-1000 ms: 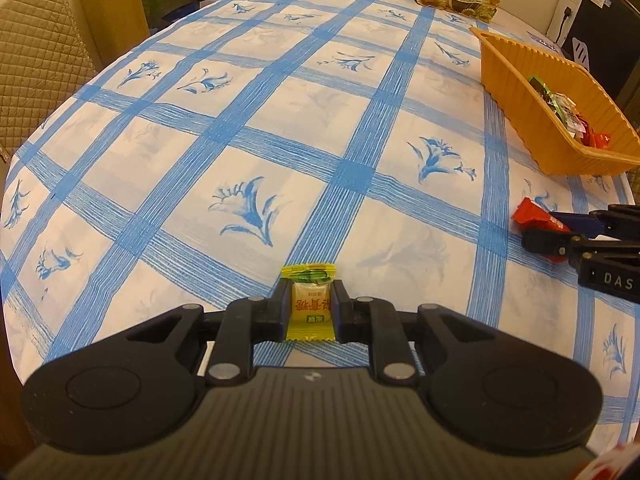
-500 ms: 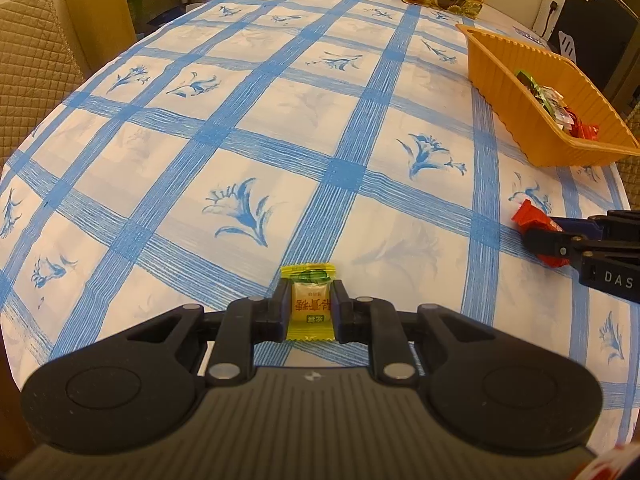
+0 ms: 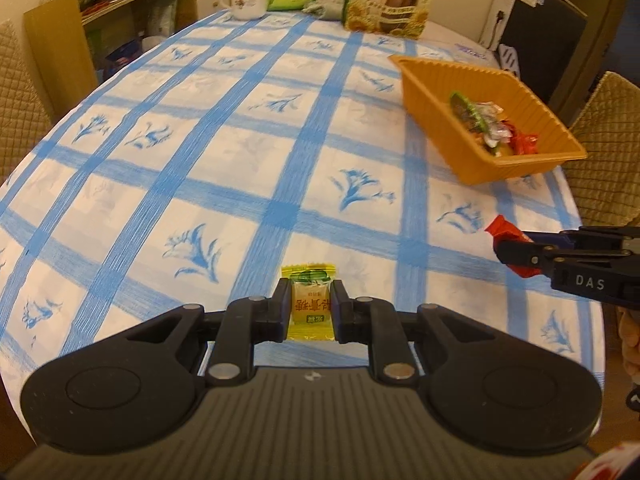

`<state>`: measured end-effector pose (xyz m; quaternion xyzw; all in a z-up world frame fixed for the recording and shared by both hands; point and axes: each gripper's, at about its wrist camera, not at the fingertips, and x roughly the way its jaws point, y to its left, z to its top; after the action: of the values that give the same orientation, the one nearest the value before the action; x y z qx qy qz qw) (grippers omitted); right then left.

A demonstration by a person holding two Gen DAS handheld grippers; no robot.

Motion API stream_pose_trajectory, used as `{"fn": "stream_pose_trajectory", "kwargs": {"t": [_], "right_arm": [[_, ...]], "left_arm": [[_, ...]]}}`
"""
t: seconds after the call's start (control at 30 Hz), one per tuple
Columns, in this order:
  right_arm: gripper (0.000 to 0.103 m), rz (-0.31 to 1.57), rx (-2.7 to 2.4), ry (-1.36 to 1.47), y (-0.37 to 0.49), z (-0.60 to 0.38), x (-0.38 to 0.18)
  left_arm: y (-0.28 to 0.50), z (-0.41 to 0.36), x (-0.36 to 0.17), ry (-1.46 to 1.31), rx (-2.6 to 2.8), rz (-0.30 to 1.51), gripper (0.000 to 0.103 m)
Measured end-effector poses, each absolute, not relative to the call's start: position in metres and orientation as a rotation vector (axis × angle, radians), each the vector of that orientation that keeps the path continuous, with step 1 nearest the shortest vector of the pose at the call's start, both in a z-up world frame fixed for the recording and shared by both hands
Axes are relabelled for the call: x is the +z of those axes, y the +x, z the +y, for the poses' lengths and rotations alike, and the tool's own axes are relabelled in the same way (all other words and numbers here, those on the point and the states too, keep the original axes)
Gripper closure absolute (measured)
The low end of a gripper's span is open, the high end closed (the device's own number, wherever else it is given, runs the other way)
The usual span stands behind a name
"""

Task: Organize snacks
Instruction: 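Carry both snacks over the orange tray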

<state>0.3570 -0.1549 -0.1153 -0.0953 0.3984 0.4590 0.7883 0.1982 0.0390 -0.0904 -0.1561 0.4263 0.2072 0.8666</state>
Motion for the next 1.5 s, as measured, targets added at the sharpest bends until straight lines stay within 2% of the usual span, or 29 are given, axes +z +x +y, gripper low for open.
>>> {"fn": "stream_pose_trajectory", "kwargs": {"t": [0.9,1.5], "right_arm": [[0.075,0.705,0.833,-0.067,0.455,-0.226,-0.047],[0.075,0.707,0.848,-0.060,0.503,-0.202,-0.049]], "left_arm": [[0.353,-0.019,-0.029,-0.236,0.202,0.748,0.085],[0.425,-0.009,-0.047,-0.232,0.268,0.791,0.085]]}}
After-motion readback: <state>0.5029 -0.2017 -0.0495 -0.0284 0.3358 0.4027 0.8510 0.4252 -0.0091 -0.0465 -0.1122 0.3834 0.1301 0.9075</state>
